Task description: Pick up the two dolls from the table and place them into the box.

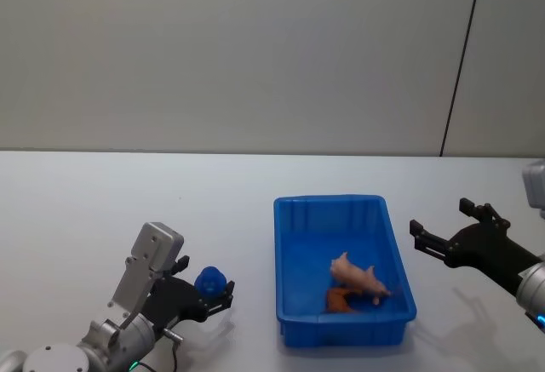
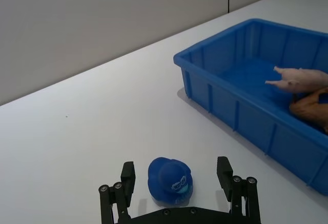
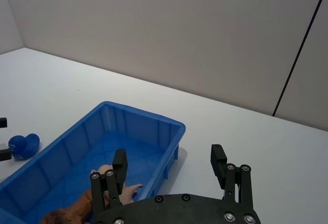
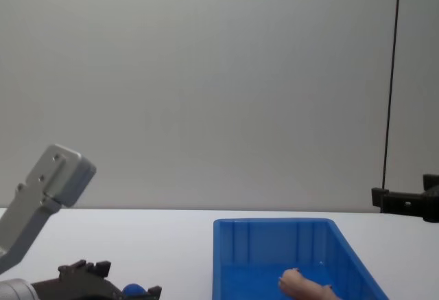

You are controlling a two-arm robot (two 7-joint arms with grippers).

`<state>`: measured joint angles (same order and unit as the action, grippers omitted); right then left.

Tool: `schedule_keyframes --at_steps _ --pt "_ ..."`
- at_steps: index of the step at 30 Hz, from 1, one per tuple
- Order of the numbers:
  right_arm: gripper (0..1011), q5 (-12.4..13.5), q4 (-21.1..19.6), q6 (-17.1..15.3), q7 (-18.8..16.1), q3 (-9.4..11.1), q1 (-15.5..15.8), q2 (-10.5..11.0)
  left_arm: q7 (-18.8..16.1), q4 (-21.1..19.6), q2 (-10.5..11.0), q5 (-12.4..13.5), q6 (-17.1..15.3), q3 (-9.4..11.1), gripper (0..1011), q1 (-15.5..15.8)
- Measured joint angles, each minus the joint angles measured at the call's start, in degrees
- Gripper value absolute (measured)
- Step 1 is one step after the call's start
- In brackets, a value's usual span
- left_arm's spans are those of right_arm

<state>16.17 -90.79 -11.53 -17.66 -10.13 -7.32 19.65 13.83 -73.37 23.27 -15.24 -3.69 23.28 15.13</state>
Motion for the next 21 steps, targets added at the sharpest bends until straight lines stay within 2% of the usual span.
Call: schedule_keyframes --at_steps 2,14,18,21 --pt "1001 0.01 0.00 0.00 0.00 0.00 0.01 0.01 1.23 2.17 -0.45 0.81 -0.06 -0.03 1002 1.05" --pt "1000 0.01 0.00 0.00 0.00 0.00 0.02 0.03 4.53 8.64 -1.94 4.13 -0.16 -0.04 1002 4.41" --pt "1001 0.01 0.00 0.00 0.01 0.00 0.02 0.03 5.28 10.23 -2.35 5.12 0.01 -0.06 952 5.33" --pt "1001 0.01 0.00 0.00 0.00 0.00 0.02 0.03 5.70 11.28 -2.66 5.76 0.28 -0.07 863 6.00"
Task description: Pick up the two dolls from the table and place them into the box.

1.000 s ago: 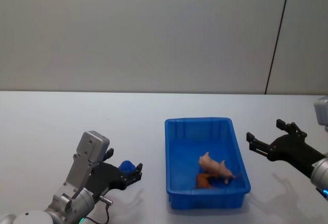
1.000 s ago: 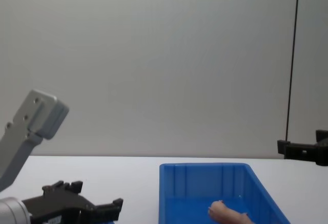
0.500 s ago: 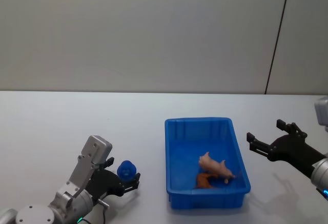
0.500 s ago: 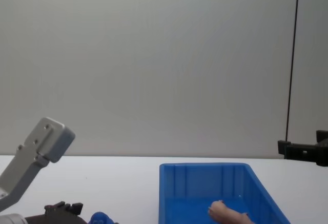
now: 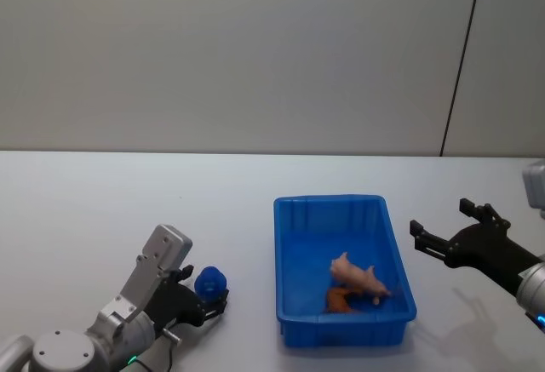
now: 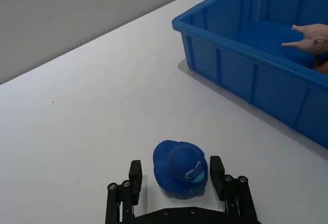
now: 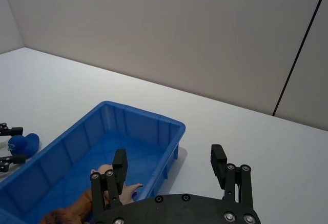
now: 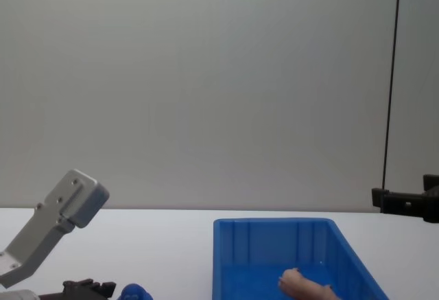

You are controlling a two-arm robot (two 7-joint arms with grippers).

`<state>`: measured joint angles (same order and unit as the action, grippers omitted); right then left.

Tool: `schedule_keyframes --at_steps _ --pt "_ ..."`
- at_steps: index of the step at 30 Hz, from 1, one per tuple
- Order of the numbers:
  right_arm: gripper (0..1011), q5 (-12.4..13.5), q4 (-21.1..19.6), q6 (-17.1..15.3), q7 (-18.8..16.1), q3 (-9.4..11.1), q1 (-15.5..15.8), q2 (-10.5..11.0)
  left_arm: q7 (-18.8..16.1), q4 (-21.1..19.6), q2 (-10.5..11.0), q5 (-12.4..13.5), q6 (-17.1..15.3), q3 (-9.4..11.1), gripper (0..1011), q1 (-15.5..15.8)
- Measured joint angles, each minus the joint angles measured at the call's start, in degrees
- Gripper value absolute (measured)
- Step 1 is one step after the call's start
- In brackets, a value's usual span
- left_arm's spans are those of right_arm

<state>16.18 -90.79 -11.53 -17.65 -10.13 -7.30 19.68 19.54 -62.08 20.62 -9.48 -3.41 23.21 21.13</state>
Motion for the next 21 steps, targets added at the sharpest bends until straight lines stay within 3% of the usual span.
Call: schedule_keyframes --at_steps 4,9,21 --pt "1001 0.00 0.00 0.00 0.00 0.00 0.00 0.00 0.44 1.07 -0.30 0.65 0.32 0.00 782 0.66" --pt "1001 0.00 0.00 0.00 0.00 0.00 0.00 0.00 0.99 2.13 -0.62 1.39 0.64 0.00 603 1.36" --pt "1001 0.00 0.01 -0.01 0.00 0.00 0.00 0.00 1.59 2.65 -1.08 2.39 0.69 0.03 495 2.31"
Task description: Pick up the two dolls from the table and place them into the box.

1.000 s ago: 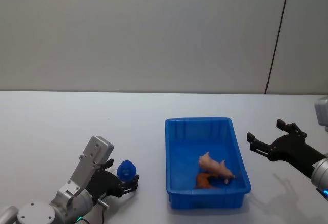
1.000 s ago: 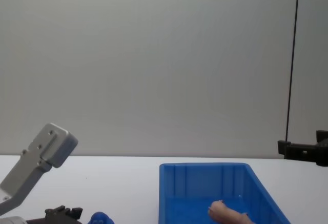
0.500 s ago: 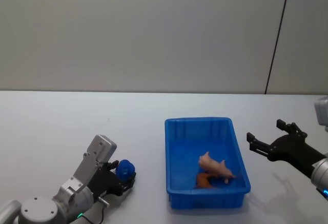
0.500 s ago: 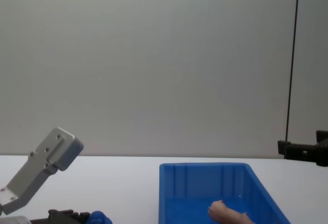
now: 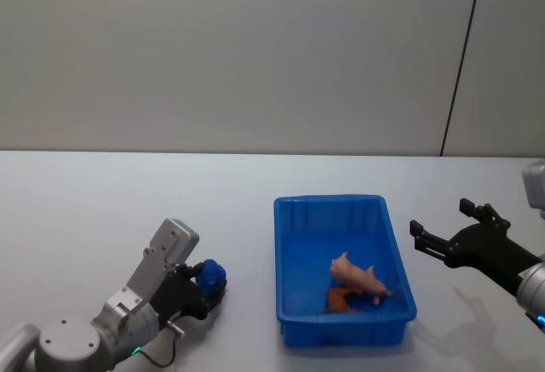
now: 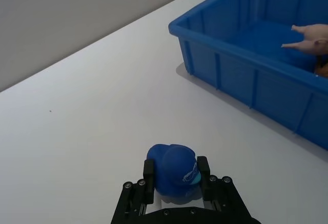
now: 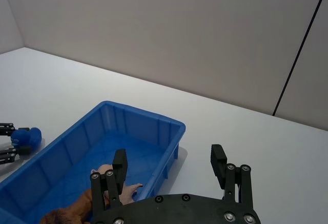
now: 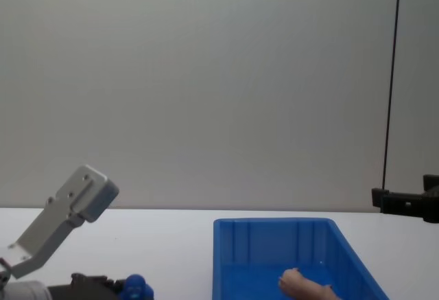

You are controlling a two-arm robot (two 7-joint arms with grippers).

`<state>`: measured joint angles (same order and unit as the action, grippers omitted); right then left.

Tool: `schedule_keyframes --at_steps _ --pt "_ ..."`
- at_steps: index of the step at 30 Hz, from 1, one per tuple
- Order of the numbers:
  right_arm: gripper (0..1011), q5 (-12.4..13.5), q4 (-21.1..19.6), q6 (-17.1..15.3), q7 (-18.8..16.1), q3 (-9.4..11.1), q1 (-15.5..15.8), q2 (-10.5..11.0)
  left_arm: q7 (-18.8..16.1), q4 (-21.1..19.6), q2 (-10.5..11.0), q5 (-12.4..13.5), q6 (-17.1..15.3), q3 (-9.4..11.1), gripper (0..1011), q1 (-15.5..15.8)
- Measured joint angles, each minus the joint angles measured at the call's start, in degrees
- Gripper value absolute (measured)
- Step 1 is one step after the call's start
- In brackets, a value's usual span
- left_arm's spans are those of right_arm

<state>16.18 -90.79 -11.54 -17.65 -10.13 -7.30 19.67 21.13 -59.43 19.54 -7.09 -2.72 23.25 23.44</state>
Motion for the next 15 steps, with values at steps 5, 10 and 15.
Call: schedule_keyframes --at_steps 5,10,15 --pt "1001 0.00 0.00 0.00 0.00 0.00 0.00 0.00 0.01 -1.41 -0.12 0.31 0.37 0.00 464 0.25" --pt "1000 0.00 0.00 0.00 0.00 0.00 0.00 0.00 0.14 -3.56 -0.59 0.53 1.22 0.13 431 0.77" --pt "1000 0.00 0.00 0.00 0.00 0.00 0.00 0.00 0.74 -5.54 -1.67 0.67 2.45 0.72 400 1.77"
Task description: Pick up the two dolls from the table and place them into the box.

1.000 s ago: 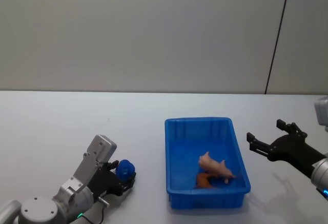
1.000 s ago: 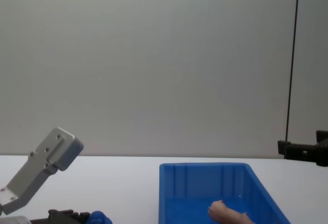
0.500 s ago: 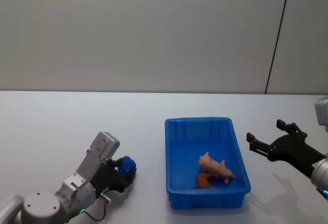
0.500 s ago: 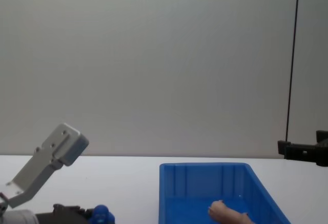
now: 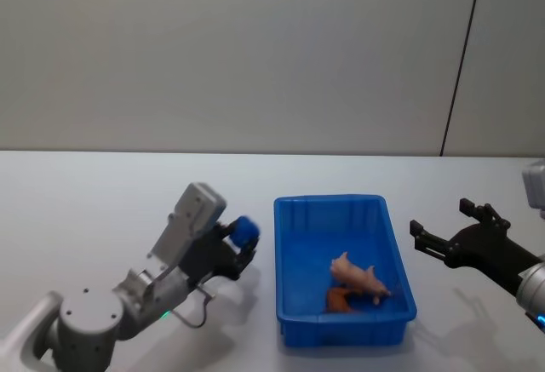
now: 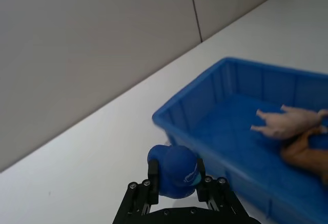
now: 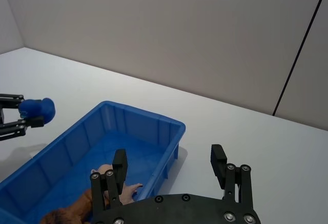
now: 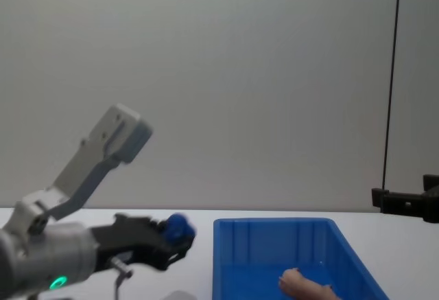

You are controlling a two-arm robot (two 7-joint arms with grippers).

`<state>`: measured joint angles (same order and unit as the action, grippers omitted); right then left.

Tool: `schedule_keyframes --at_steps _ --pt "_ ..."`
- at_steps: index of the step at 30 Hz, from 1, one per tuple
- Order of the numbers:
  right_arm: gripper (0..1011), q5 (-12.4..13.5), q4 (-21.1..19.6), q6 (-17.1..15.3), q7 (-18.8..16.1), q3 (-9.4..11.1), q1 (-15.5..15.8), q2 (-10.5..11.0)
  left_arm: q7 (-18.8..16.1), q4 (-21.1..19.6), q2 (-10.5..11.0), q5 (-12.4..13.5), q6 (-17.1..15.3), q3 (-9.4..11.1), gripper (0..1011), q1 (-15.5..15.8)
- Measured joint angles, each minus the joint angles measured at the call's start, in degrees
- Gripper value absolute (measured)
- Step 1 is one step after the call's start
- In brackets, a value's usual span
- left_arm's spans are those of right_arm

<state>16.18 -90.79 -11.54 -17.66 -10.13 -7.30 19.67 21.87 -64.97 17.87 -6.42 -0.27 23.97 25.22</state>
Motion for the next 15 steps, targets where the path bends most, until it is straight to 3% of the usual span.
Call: schedule_keyframes --at_steps 8,15 --pt "1001 0.00 0.00 0.00 0.00 0.00 0.00 0.00 1.29 -1.60 -2.11 0.09 1.36 1.29 347 1.65" --pt "1001 0.00 0.00 0.00 0.00 0.00 0.00 0.00 2.34 -2.21 -3.58 0.20 1.66 2.35 523 2.62"
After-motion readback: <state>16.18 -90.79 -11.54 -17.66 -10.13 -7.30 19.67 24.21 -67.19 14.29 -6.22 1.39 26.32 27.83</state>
